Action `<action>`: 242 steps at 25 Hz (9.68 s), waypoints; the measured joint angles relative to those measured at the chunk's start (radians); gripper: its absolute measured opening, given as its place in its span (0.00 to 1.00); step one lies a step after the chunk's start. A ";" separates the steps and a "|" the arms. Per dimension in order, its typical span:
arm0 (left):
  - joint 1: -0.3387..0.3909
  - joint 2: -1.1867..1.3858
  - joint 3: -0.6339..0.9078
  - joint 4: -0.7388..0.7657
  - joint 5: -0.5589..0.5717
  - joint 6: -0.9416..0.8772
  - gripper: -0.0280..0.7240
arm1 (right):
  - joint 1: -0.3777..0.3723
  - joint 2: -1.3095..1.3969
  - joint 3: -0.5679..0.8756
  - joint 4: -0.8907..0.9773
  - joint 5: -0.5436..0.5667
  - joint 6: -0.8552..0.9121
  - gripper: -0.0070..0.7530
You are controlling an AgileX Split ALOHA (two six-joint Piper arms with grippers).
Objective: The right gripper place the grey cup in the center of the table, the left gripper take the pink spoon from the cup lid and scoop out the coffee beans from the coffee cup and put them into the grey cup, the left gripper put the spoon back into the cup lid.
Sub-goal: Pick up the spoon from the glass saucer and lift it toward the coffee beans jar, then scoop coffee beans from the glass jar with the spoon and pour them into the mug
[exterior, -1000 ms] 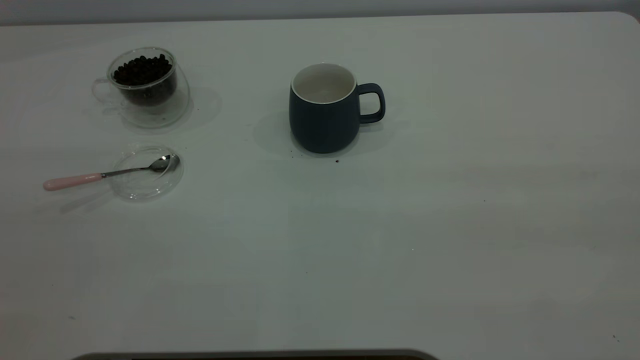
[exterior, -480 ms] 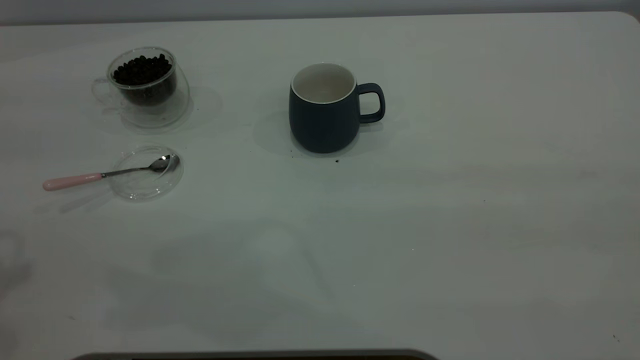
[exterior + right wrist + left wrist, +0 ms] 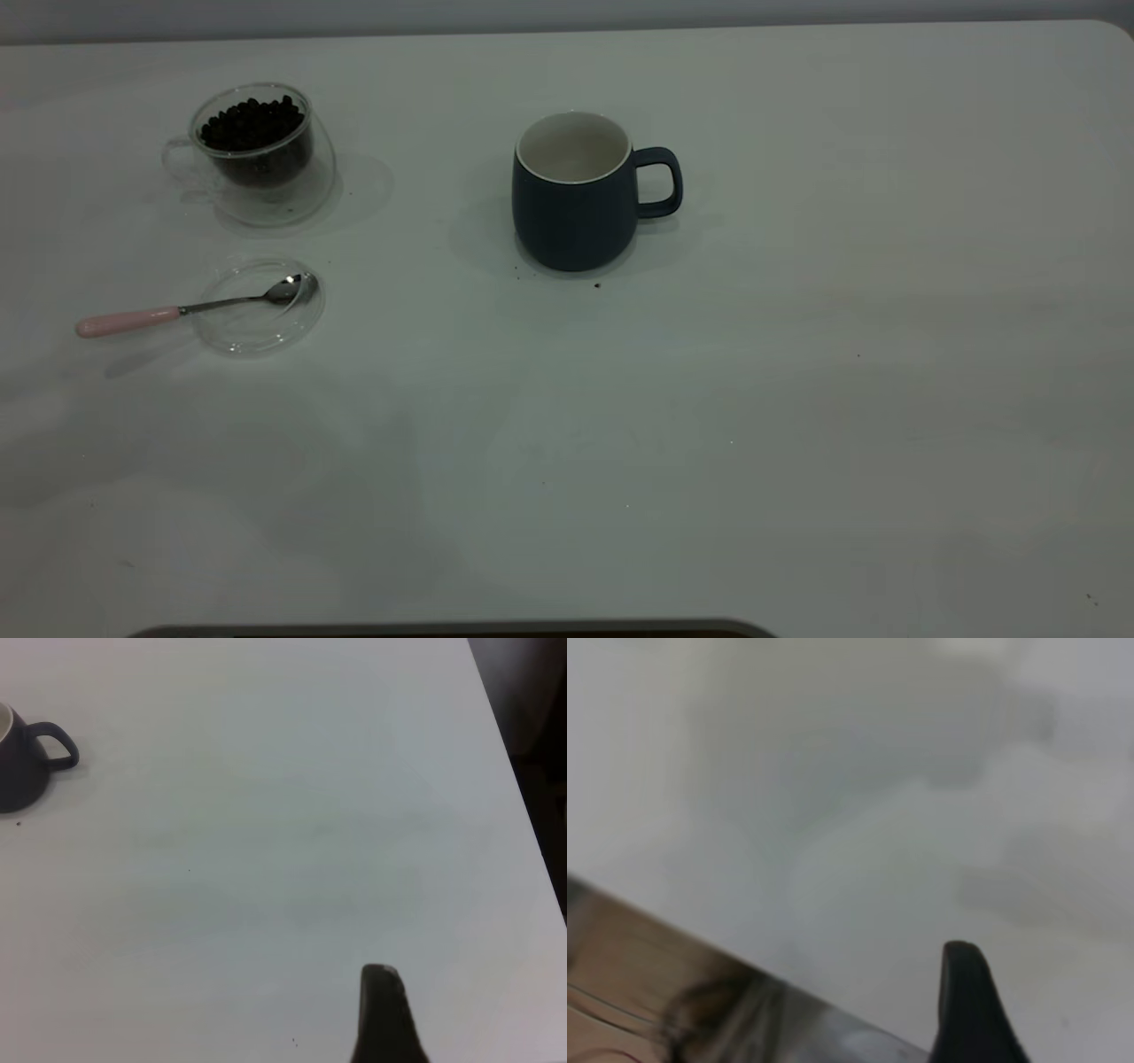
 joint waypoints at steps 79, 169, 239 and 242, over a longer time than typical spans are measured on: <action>0.156 0.667 0.040 -1.348 0.269 1.743 0.83 | 0.000 0.000 0.000 0.000 0.000 0.000 0.72; 0.075 0.471 -0.299 -1.293 0.326 1.621 0.21 | 0.000 0.000 0.000 0.000 0.001 0.000 0.72; 0.074 0.551 -0.300 -1.301 0.439 1.258 0.21 | 0.000 0.000 0.000 0.000 0.001 0.000 0.72; 0.074 0.551 -0.300 -1.301 0.447 1.258 0.21 | 0.000 0.000 0.000 0.000 0.001 0.000 0.72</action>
